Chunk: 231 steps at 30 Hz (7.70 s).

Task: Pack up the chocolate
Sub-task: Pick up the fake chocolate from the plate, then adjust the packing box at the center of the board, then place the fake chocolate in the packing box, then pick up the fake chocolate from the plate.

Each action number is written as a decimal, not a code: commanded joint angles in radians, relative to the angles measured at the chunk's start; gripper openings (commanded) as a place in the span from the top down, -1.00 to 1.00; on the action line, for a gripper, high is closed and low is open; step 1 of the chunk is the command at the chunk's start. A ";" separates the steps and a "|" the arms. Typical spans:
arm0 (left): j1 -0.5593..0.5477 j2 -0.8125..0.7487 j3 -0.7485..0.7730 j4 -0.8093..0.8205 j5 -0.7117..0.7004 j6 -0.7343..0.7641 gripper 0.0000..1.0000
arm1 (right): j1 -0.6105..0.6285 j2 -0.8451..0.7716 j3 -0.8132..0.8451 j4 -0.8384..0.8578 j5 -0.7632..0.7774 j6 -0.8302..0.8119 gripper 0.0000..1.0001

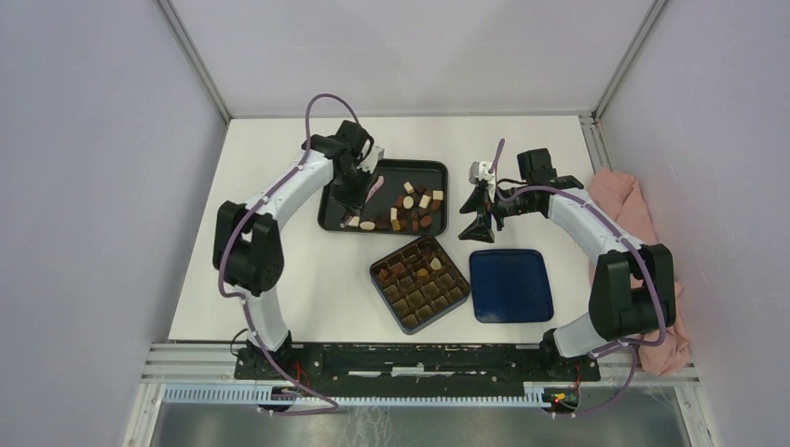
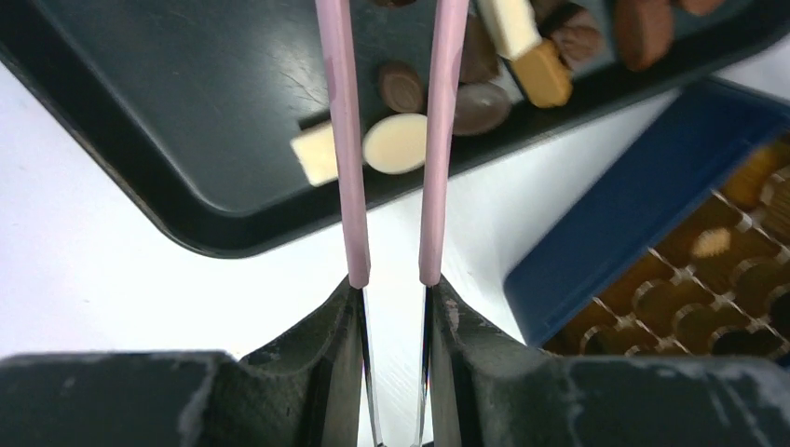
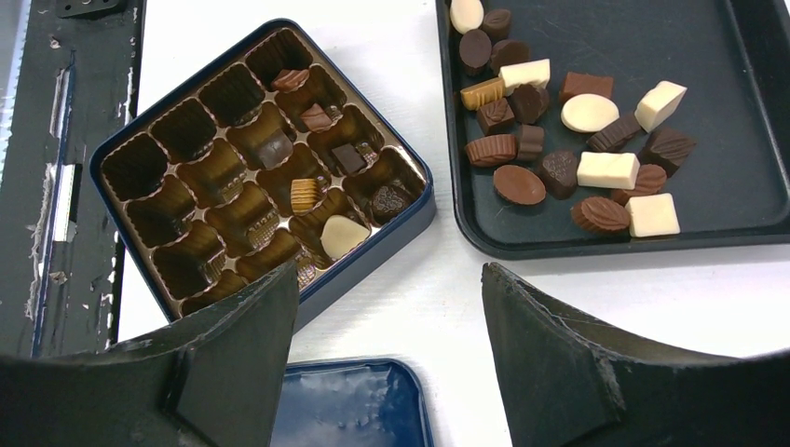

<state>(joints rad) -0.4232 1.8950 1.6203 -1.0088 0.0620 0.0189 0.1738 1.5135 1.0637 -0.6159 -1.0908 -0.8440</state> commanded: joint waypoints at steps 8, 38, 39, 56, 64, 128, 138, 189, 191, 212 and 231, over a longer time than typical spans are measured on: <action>-0.008 -0.436 -0.316 0.143 0.347 -0.092 0.96 | -0.005 -0.024 0.034 -0.034 -0.071 -0.085 -0.55; -0.017 -0.776 -0.565 0.185 0.403 -0.144 0.96 | 0.370 -0.076 -0.175 0.252 0.716 0.545 -0.32; -0.017 -0.777 -0.565 0.185 0.402 -0.143 0.96 | 0.373 -0.065 -0.173 0.255 0.715 0.558 -0.31; -0.017 -0.822 -0.580 0.185 0.408 -0.161 0.96 | 0.398 -0.044 -0.220 0.358 0.752 0.711 0.50; -0.018 -0.832 -0.577 0.185 0.415 -0.169 0.96 | 0.398 -0.084 -0.229 0.387 0.759 0.721 0.84; -0.199 -0.789 -0.653 0.011 0.529 -0.228 0.96 | 0.306 -0.112 -0.411 0.698 0.650 1.284 0.98; -0.237 -0.776 -0.596 -0.041 0.472 -0.249 0.96 | 0.306 -0.200 -0.436 0.618 0.742 1.263 0.92; -0.302 -0.501 -0.595 0.002 0.315 -0.209 0.49 | -0.034 -0.272 -0.421 0.694 0.112 0.750 -0.55; -0.304 -0.493 -0.589 0.000 0.303 -0.212 0.46 | -0.039 -0.272 -0.421 0.693 0.101 0.749 -0.56; -0.312 -0.488 -0.561 -0.013 0.271 -0.218 0.20 | -0.067 -0.275 -0.419 0.688 0.071 0.750 -0.58; -0.183 -0.436 -0.353 0.256 0.311 -0.202 0.34 | -0.074 -0.322 -0.327 0.441 0.058 0.440 -0.62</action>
<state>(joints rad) -0.6727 1.3937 1.1744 -0.8833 0.3435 -0.1970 0.1028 1.2266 0.6724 -0.0925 -1.0176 -0.2501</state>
